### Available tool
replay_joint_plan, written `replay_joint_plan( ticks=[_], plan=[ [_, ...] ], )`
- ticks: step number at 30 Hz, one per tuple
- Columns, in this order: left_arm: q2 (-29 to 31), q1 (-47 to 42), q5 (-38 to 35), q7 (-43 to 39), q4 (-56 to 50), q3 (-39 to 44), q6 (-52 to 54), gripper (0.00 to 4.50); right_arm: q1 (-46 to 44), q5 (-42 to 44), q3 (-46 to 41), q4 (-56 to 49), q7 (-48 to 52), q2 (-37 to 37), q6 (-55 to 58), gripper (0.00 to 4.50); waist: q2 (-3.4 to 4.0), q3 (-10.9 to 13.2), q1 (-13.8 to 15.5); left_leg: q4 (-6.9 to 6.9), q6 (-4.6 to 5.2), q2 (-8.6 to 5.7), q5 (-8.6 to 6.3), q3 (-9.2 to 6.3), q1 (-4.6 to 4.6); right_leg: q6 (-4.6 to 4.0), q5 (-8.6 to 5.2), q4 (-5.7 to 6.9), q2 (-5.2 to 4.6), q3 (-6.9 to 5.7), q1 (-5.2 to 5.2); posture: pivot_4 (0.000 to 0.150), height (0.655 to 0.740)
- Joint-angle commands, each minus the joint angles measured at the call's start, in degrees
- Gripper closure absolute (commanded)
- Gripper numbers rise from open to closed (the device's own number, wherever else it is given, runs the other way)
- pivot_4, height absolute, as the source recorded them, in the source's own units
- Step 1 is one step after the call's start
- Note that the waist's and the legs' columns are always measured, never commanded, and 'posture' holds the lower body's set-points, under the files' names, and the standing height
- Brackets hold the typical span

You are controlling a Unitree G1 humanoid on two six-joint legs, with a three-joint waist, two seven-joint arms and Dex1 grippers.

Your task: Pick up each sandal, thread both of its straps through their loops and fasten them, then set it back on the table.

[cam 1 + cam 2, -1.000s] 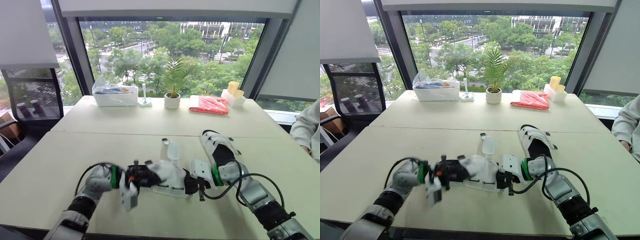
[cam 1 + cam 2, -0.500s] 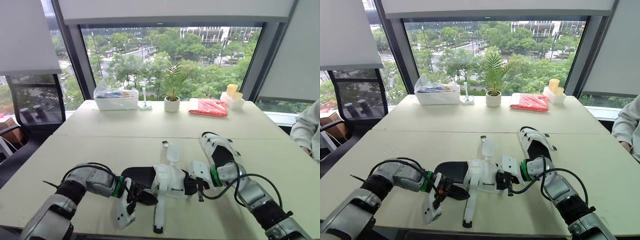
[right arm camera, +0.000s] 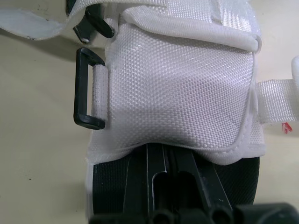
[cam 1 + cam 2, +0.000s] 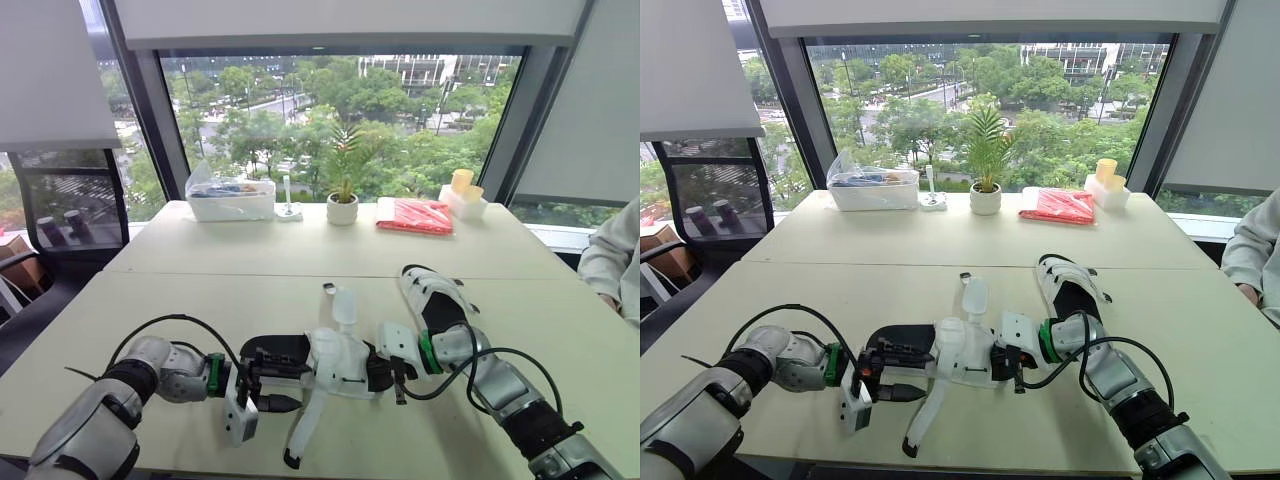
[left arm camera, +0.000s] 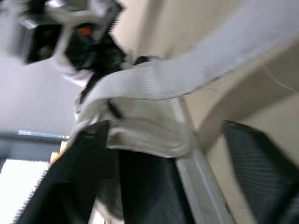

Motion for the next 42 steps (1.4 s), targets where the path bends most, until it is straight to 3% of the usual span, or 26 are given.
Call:
replay_joint_plan(
  ticks=[1, 3, 6, 10, 12, 14, 17, 20, 28, 35, 39, 42],
  plan=[
    [-3.7, -0.65, -10.06, -13.15, 16.3, 0.9, -2.14, 0.2, 1.0, -2.37, 1.73, 2.22, -0.16, 0.03, 1.26, 4.5, 0.0, 0.01, 0.0, 0.0, 0.0, 0.0, 0.0, 0.01, -0.01, 0.0, 0.0, 0.0, -0.01, -0.01, -0.01, 0.15, 0.7374],
    [-6.69, -3.72, -11.23, -24.48, 28.8, 10.0, -2.14, 0.2, 1.04, -2.4, 1.75, 2.19, -0.06, -0.04, 1.31, 4.5, 0.01, 0.0, 0.11, 0.0, 0.0, 0.0, 0.0, 0.0, 0.0, -0.01, -0.01, 0.0, -0.02, -0.09, -0.01, 0.15, 0.7374],
    [-7.64, -12.92, -10.14, -46.15, 52.37, 31.28, 0.27, 0.2, 0.95, -2.51, 1.79, 2.24, 0.23, -0.15, 1.25, 4.5, -0.25, 0.09, 0.2, 0.24, 0.06, -0.04, 0.04, -0.2, 0.06, -0.05, 0.01, -0.05, 0.06, -0.58, 0.07, 0.15, 0.7374],
    [-4.94, -16.76, -22.61, -84.93, 55.6, 58.57, 25.99, 0.2, 0.67, -2.44, 1.84, 2.43, 0.38, -0.05, 1.29, 4.5, -0.14, 0.18, -0.13, 0.16, 0.07, -0.09, 0.05, -0.21, -0.07, -0.11, 0.02, 0.02, 0.04, -1.04, 0.06, 0.15, 0.7374],
    [-2.94, -19.51, -27.79, -98.36, 55.6, 65.0, 43.46, 0.2, 0.6, -2.48, 1.87, 2.59, 0.57, 0.04, 1.18, 4.5, -0.2, 0.25, -0.19, 0.08, 0.07, -0.07, 0.05, -0.28, -0.11, -0.19, -0.03, 0.08, 0.1, -1.18, 0.01, 0.15, 0.7374],
    [-1.09, -21.92, -29.69, -105.6, 55.6, 67.3, 57.81, 0.2, 0.55, -2.49, 1.96, 2.8, 0.71, 0.07, 0.95, 4.5, -0.29, 0.35, -0.36, 0.07, 0.08, -0.09, 0.05, -0.34, -0.33, -0.19, -0.04, 0.15, 0.14, -1.24, -0.19, 0.15, 0.7374],
    [0.48, -24.53, -27.86, -106.98, 55.6, 70.97, 74.59, 0.2, 0.44, -2.52, 2.12, 3.13, 0.94, 0.11, 0.61, 4.5, -0.3, 0.36, -0.53, 0.21, 0.08, -0.11, 0.06, -0.38, -0.93, -0.17, -0.03, 0.28, 0.15, -1.24, -0.77, 0.15, 0.7374],
    [0.45, -25.04, -21.72, -106.98, 55.6, 75.54, 83.11, 0.2, 0.23, -2.61, 2.2, 3.42, 1.13, 0.21, 0.36, 4.5, -0.42, 0.46, -0.51, 0.23, 0.08, -0.11, 0.06, -0.4, -0.99, -0.17, -0.03, 0.32, 0.15, -1.24, -0.85, 0.15, 0.7374],
    [-3.59, -22.49, -6.83, -106.98, 55.6, 89.47, 88.23, 0.2, -0.09, -2.83, 2.24, 3.65, 1.22, 0.37, 0.33, 4.5, -0.5, 0.56, -0.33, 0.22, 0.05, -0.04, 0.07, -0.4, -0.98, -0.17, -0.03, 0.33, 0.1, -1.24, -0.88, 0.15, 0.7374],
    [-2.7, -17.41, 5.41, -106.98, 55.6, 96.31, 90.35, 0.2, 0.36, -2.82, 2.14, 2.77, 1.15, 0.4, 0.96, 4.5, -0.36, 0.48, -0.26, 0.17, 0.04, -0.03, 0.07, -0.38, -0.9, -0.16, -0.03, 0.32, -0.01, -1.23, -0.82, 0.15, 0.7374],
    [-1.2, -18.13, 1.22, -106.98, 55.6, 99.27, 88.8, 0.2, 0.62, -2.67, 2.11, 2.33, 1.03, 0.44, 1.26, 4.5, -0.25, 0.41, -0.28, 0.1, 0.04, -0.03, 0.07, -0.35, -0.85, -0.17, -0.03, 0.32, -0.05, -1.23, -0.83, 0.15, 0.7374],
    [-0.12, -23.34, -10.06, -103.72, 55.6, 99.62, 83.89, 0.2, 0.96, -2.61, 2.14, 2.01, 0.98, 0.44, 1.34, 4.5, -0.4, 0.53, -0.21, 0.11, 0.04, -0.03, 0.07, -0.35, -0.91, -0.16, -0.03, 0.34, -0.06, -1.23, -0.9, 0.15, 0.7374]
  ],
)
